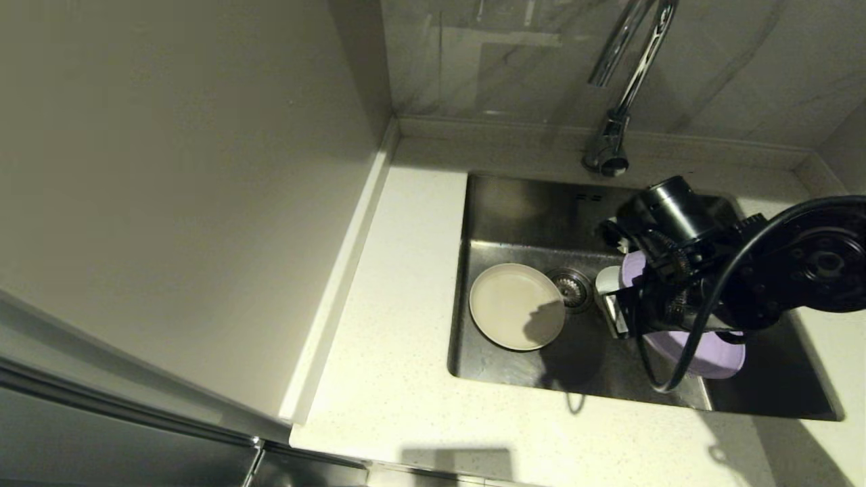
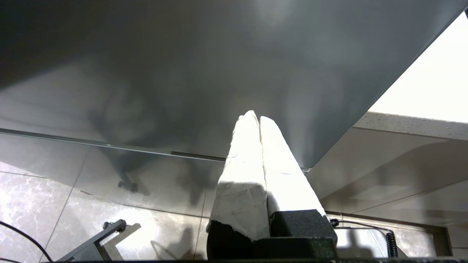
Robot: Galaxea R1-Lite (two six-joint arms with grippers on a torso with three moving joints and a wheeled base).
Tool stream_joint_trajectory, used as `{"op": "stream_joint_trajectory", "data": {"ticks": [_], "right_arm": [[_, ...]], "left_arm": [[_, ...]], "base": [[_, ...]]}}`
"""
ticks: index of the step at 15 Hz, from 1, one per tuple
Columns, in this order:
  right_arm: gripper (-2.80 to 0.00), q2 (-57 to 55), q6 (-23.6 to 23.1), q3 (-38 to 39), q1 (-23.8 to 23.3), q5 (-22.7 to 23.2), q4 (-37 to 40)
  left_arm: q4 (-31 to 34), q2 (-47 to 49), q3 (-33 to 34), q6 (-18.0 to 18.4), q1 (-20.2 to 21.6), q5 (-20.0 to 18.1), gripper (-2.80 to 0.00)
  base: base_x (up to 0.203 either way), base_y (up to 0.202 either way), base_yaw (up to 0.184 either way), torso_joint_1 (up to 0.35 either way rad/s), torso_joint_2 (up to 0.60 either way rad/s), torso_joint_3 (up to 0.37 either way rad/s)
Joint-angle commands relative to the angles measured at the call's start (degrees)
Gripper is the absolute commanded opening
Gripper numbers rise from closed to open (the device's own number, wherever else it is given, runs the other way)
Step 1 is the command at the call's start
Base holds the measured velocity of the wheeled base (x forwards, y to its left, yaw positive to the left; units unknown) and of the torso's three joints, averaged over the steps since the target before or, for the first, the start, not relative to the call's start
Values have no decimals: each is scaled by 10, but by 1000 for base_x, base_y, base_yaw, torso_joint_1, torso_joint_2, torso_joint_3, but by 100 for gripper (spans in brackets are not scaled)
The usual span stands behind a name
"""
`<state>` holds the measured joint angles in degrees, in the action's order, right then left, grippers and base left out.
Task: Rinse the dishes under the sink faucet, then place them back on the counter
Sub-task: Put a plate into the sink
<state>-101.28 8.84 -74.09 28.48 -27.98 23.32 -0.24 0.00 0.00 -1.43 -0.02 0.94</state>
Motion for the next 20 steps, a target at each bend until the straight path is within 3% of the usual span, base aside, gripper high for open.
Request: {"op": "stream_joint_trajectory", "data": {"ticks": [1,7,13,18,19,20], "right_arm": [[-280,-36,0,-12,15,-3,1],[-280,-187,0,-127,0,-39,-39],[-280,-335,22,-294,-6,-180,-44],[-280,-380,19,-328,-15,-203,-43],[0,-387,18,-330,-17,-216,-44],[0,-391,16,-336,-18,-220,-43]], "left_arm": [[0,-2,0,-1,0,0,-280],[0,-2,0,0,0,0,-280],[0,-2,0,0,0,0,-280],[0,-2,0,-1,0,0,-280],[0,-2,0,0,0,0,-280],[0,-2,0,0,0,0,-280]], "base": [[0,0,0,0,0,0],[0,0,0,0,0,0],[0,0,0,0,0,0],[0,0,0,0,0,0],[0,0,0,0,0,0],[0,0,0,0,0,0]]}}
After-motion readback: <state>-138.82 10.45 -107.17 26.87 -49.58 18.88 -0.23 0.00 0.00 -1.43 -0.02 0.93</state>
